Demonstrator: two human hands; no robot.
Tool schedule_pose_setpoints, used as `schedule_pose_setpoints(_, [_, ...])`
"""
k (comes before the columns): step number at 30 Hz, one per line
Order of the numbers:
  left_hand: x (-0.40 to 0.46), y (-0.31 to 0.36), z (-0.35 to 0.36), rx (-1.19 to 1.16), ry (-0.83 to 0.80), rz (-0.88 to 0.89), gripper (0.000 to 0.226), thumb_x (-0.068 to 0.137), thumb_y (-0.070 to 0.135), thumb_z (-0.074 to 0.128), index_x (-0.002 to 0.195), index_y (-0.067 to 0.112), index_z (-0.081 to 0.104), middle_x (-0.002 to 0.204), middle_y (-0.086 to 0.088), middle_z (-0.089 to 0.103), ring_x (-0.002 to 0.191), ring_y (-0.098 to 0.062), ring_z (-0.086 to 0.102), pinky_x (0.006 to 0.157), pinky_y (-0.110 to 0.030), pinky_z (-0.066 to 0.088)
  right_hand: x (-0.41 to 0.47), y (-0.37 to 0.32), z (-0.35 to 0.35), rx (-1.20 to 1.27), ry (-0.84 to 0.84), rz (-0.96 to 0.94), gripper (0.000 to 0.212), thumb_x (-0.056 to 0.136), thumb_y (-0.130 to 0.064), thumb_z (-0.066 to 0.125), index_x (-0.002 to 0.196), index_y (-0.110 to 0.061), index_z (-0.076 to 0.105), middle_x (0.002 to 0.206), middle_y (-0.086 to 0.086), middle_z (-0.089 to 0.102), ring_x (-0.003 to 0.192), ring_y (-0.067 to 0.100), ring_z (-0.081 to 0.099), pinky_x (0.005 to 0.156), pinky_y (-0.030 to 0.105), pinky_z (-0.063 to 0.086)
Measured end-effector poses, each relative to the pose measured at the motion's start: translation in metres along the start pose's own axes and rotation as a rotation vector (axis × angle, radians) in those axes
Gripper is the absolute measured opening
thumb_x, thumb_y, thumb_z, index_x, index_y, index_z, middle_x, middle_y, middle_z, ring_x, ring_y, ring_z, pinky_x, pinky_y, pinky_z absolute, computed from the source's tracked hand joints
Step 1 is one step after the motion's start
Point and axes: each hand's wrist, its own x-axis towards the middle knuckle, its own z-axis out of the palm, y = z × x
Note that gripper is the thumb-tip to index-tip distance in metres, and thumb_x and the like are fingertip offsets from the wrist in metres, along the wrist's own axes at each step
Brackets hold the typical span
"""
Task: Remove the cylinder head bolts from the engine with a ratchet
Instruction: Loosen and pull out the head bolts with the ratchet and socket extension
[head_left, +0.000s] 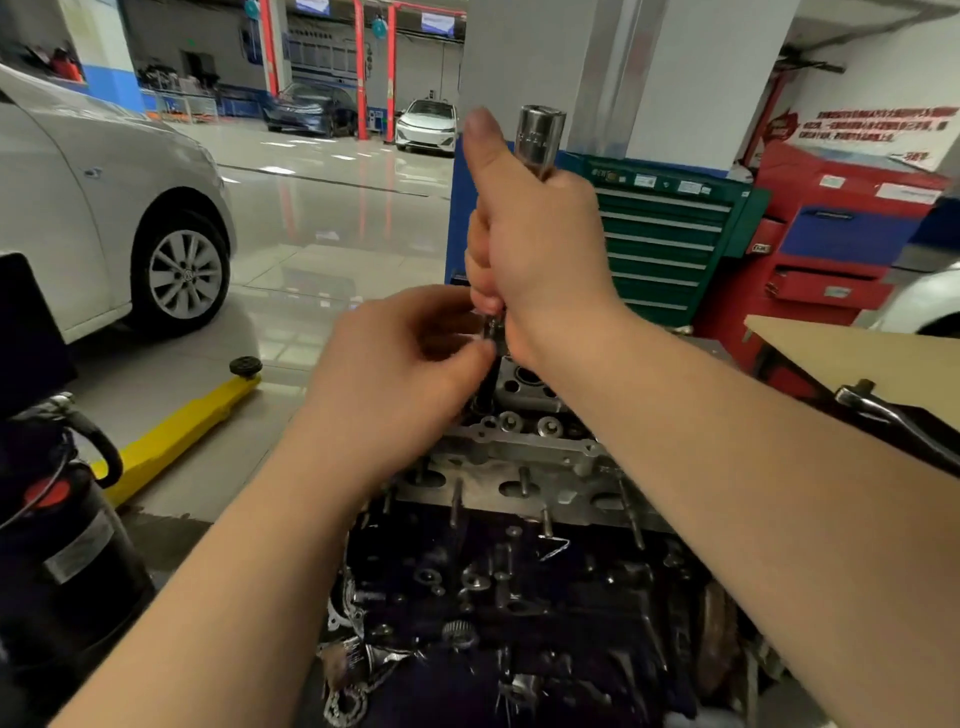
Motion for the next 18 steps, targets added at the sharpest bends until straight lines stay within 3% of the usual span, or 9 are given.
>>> schedule_pose_setpoints(3, [0.007,0.009,0.012,0.022,-0.014,-0.023,0.021,0.087,0.018,0.076,0.105,0.028,0.073,0.087,0.018,0.076,0.083,0.013,0.069,0.07,-0.004,0.05,0.001,0.0,0.012,-0.049,0.217,-0.026,0.066,0.095,-0.055,0.065,0.041,-0.021,0.05,0.044,-0.005,0.036,0.051,0.022,0.036,0.056,0.039,0.034])
schedule_pose_setpoints(5, [0.009,0.011,0.017,0.068,0.027,-0.005,0.017,0.087,0.017,0.075,0.102,0.025,0.071,0.084,0.017,0.073,0.082,0.009,0.067,0.066,-0.004,0.047,0.001,0.0,0.013,-0.079,0.226,-0.03,0.064,0.095,-0.054,0.066,0.039,-0.025,0.054,0.042,-0.007,0.039,0.052,0.02,0.039,0.057,0.039,0.037])
schedule_pose_setpoints(8, [0.011,0.008,0.023,0.033,0.047,-0.024,0.022,0.087,0.02,0.08,0.105,0.028,0.07,0.086,0.015,0.073,0.084,0.003,0.067,0.071,-0.009,0.051,0.004,-0.003,-0.001,-0.109,0.06,-0.05,0.038,0.09,-0.046,0.076,0.065,-0.023,0.059,0.059,0.0,0.052,0.058,0.02,0.05,0.053,0.035,0.044])
schedule_pose_setpoints(11, [0.014,0.005,0.022,-0.022,-0.006,-0.066,0.039,0.084,0.022,0.087,0.116,0.033,0.069,0.091,0.019,0.072,0.084,0.012,0.067,0.077,-0.005,0.051,0.013,-0.023,-0.021,-0.003,-0.163,-0.16,0.021,0.093,-0.03,0.076,0.085,-0.014,0.065,0.069,0.007,0.06,0.063,0.021,0.057,0.057,0.034,0.052])
schedule_pose_setpoints(13, [0.02,0.005,0.016,-0.037,-0.081,-0.096,0.043,0.083,0.021,0.088,0.123,0.022,0.073,0.099,0.009,0.077,0.09,0.002,0.072,0.089,-0.019,0.057,0.019,-0.039,-0.028,0.116,-0.402,-0.109,0.032,0.101,-0.032,0.063,0.076,-0.011,0.062,0.063,0.008,0.056,0.057,0.024,0.052,0.058,0.035,0.051])
schedule_pose_setpoints(15, [0.026,0.009,0.009,-0.074,-0.164,-0.112,0.037,0.083,0.013,0.087,0.118,0.016,0.075,0.097,0.001,0.08,0.091,-0.016,0.077,0.092,-0.037,0.061,0.023,-0.049,-0.029,0.158,-0.593,0.047,0.051,0.106,-0.036,0.049,0.06,-0.014,0.05,0.049,0.003,0.044,0.044,0.022,0.04,0.051,0.03,0.041])
schedule_pose_setpoints(18, [0.035,0.019,0.009,-0.05,-0.268,-0.092,0.02,0.085,0.002,0.08,0.101,0.012,0.073,0.092,-0.005,0.079,0.093,-0.028,0.075,0.094,-0.052,0.058,0.027,-0.051,-0.023,0.121,-0.573,0.164,0.057,0.108,-0.033,0.045,0.055,-0.02,0.032,0.042,-0.003,0.023,0.036,0.016,0.017,0.043,0.023,0.022])
